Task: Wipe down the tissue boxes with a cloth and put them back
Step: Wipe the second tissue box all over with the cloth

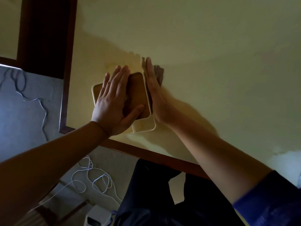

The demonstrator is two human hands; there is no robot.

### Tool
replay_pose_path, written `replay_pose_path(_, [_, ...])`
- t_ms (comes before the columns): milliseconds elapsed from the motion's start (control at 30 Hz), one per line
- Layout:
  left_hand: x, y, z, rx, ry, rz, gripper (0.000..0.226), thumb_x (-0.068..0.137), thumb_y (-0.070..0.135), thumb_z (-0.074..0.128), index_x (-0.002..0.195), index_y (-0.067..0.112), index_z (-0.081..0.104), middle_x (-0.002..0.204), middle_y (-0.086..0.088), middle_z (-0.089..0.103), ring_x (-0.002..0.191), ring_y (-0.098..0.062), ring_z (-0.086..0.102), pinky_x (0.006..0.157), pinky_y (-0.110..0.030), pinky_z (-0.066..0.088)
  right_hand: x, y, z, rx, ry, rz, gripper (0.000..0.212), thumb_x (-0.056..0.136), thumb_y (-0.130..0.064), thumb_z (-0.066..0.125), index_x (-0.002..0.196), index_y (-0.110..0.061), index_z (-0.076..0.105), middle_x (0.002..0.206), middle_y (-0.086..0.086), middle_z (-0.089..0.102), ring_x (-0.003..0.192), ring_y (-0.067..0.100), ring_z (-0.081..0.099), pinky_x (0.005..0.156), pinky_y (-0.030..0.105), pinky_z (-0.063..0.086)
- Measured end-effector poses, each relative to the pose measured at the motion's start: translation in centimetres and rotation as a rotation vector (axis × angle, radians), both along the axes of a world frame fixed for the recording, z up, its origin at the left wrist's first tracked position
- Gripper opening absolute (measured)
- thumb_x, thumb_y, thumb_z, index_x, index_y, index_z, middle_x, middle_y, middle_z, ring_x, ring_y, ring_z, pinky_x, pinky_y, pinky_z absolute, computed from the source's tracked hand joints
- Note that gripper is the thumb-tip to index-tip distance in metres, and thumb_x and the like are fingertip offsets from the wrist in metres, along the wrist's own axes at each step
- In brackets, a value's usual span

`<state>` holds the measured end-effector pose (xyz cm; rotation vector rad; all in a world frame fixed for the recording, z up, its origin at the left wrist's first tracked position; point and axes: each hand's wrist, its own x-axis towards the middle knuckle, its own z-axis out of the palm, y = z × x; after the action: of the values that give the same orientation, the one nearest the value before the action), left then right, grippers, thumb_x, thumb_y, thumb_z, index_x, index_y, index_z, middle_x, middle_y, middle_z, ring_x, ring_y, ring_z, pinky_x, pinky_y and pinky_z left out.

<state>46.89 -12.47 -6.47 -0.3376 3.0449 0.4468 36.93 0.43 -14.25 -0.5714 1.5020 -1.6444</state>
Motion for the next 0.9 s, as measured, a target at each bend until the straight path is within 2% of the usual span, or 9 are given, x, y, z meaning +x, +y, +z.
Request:
replay_pose_path(100, [0.0,-0.1,0.0,-0.005,0.003,-0.004,0.094,0.096,0.060,0.052,0.159,-0.004,0.024,0.168,-0.017,0.025,0.159,-0.031,0.014,0.127,-0.058,0.014,2.9,2.7,0.3,-0.011,-0.031,0.000,0.053,0.117,-0.031,0.016,0.167,-0.033,-0.002,0.170,-0.033,-0.006,0.160,0.002,-0.008,0.133,0.049,0.009])
replay_pose_path(133, [0.0,0.0,0.0,-0.003,0.002,-0.001,0.095,0.096,0.060,0.052,0.159,-0.004,0.024,0.169,-0.017,0.025,0.159,-0.031,0.014,0.127,-0.058,0.014,3.8,3.6,0.5,-0.018,-0.071,0.005,0.053,0.116,-0.034,0.017,0.166,-0.039,-0.001,0.169,-0.036,-0.005,0.162,0.005,-0.004,0.132,0.054,0.013])
replay_pose_path(267, [0.0,0.0,0.0,-0.001,-0.006,-0.001,0.096,0.095,0.060,0.052,0.160,-0.004,0.023,0.169,-0.017,0.024,0.160,-0.031,0.013,0.128,-0.057,0.013,7.5,7.2,1.0,-0.025,-0.126,0.020,0.060,0.113,-0.046,0.018,0.168,-0.035,-0.003,0.177,-0.010,-0.008,0.164,0.020,-0.003,0.130,0.061,0.010])
replay_pose_path(433, [0.0,-0.1,0.0,-0.012,-0.014,-0.025,0.097,0.094,0.061,0.051,0.159,-0.005,0.023,0.168,-0.018,0.025,0.159,-0.032,0.014,0.128,-0.058,0.013,8.5,7.9,1.3,-0.066,-0.186,0.011,0.073,0.103,-0.072,0.026,0.165,-0.048,-0.002,0.177,-0.013,-0.007,0.164,0.026,0.007,0.120,0.069,0.032])
replay_pose_path(533, [-0.1,-0.1,-0.1,-0.013,-0.015,-0.027,0.097,0.094,0.062,0.050,0.159,-0.005,0.023,0.168,-0.018,0.025,0.159,-0.032,0.014,0.128,-0.056,0.012,6.7,6.1,0.5,-0.079,-0.129,-0.004,0.064,0.107,-0.067,0.023,0.164,-0.050,0.000,0.177,-0.008,-0.006,0.164,0.024,0.002,0.127,0.066,0.018])
replay_pose_path(633, [0.0,-0.2,0.0,-0.017,-0.015,-0.028,0.097,0.094,0.062,0.050,0.160,-0.004,0.023,0.168,-0.018,0.025,0.159,-0.032,0.014,0.129,-0.054,0.010,3.8,3.0,0.4,-0.053,-0.133,-0.005,0.054,0.107,-0.068,0.024,0.155,-0.067,0.000,0.177,-0.011,-0.005,0.164,0.021,0.001,0.128,0.065,0.015])
replay_pose_path(667, [0.0,-0.2,-0.1,-0.020,-0.012,-0.028,0.097,0.094,0.062,0.051,0.159,-0.005,0.023,0.168,-0.018,0.026,0.159,-0.032,0.014,0.129,-0.054,0.010,2.7,2.0,0.4,-0.039,-0.125,-0.014,0.053,0.108,-0.066,0.024,0.155,-0.066,-0.001,0.177,-0.010,-0.005,0.164,0.018,0.000,0.129,0.063,0.014])
replay_pose_path(800, [-0.1,-0.1,0.0,-0.017,-0.014,-0.021,0.098,0.093,0.061,0.053,0.159,-0.004,0.024,0.168,-0.018,0.026,0.159,-0.032,0.014,0.128,-0.057,0.012,-1.0,-1.5,0.4,-0.027,-0.034,-0.033,0.058,0.109,-0.049,0.023,0.160,-0.034,0.002,0.177,0.006,0.001,0.164,0.018,-0.004,0.132,0.057,0.002])
replay_pose_path(900, [0.0,0.0,-0.1,-0.015,-0.017,-0.017,0.098,0.093,0.062,0.053,0.160,-0.004,0.023,0.168,-0.018,0.025,0.159,-0.031,0.014,0.128,-0.057,0.013,-1.1,-1.7,0.3,-0.020,-0.004,-0.042,0.060,0.109,-0.049,0.024,0.163,-0.027,0.010,0.177,0.008,0.010,0.164,0.018,0.002,0.132,0.055,0.005])
